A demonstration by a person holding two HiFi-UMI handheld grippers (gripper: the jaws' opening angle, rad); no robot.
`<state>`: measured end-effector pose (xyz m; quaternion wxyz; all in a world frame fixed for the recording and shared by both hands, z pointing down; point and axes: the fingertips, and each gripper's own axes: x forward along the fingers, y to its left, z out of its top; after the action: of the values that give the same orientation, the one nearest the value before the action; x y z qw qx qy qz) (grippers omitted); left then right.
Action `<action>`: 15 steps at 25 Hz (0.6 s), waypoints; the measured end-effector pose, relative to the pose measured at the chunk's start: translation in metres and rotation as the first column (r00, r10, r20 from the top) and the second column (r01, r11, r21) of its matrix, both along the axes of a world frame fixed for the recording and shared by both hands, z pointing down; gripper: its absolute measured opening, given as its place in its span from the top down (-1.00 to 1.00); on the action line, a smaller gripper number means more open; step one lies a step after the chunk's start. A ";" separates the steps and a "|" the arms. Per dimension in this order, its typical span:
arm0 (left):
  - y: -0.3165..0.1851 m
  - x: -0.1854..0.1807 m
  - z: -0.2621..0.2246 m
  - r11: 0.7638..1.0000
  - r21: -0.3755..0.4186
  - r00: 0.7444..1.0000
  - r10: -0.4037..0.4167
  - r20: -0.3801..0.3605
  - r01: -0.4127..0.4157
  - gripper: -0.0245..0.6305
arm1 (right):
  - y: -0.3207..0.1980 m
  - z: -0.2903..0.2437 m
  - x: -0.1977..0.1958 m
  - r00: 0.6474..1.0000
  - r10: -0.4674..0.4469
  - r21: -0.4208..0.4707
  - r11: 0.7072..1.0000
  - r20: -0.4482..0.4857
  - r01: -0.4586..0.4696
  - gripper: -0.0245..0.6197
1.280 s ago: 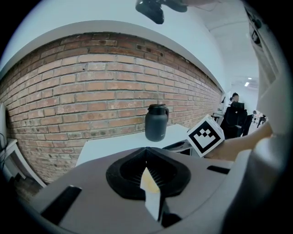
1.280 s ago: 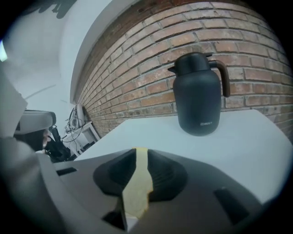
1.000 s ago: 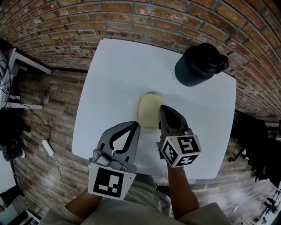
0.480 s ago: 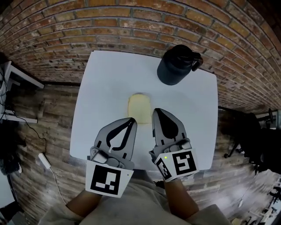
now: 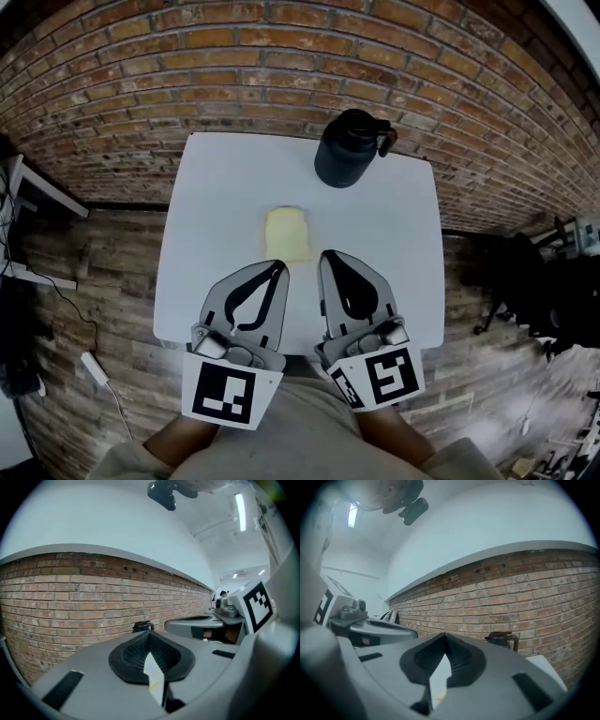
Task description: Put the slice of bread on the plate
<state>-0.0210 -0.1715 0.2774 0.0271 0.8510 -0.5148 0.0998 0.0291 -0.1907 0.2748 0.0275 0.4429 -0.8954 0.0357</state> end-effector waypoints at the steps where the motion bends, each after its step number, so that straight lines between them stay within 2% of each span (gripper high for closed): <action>1: 0.004 0.001 -0.002 1.000 0.005 1.000 0.004 0.000 -0.004 0.89 | 0.006 -0.003 0.001 1.000 0.005 0.003 1.000 0.003 -0.005 0.90; 8: 0.030 0.004 -0.019 0.999 0.045 1.000 0.017 0.016 -0.018 0.89 | 0.048 -0.015 -0.001 1.000 0.012 0.022 1.000 0.015 -0.012 0.90; 12: 0.039 0.005 -0.017 1.000 0.015 1.000 0.004 -0.021 -0.004 0.89 | 0.064 -0.018 -0.008 1.000 -0.021 0.029 0.999 0.018 0.020 0.90; 15: 0.040 0.006 -0.020 1.000 0.021 1.000 0.001 -0.029 0.000 0.89 | 0.069 -0.018 -0.008 1.000 -0.022 0.026 0.999 0.007 0.022 0.90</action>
<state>-0.0149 -0.1315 0.2575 0.0255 0.8527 -0.5153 0.0820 0.0211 -0.1217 0.2564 0.0191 0.4331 -0.9008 0.0254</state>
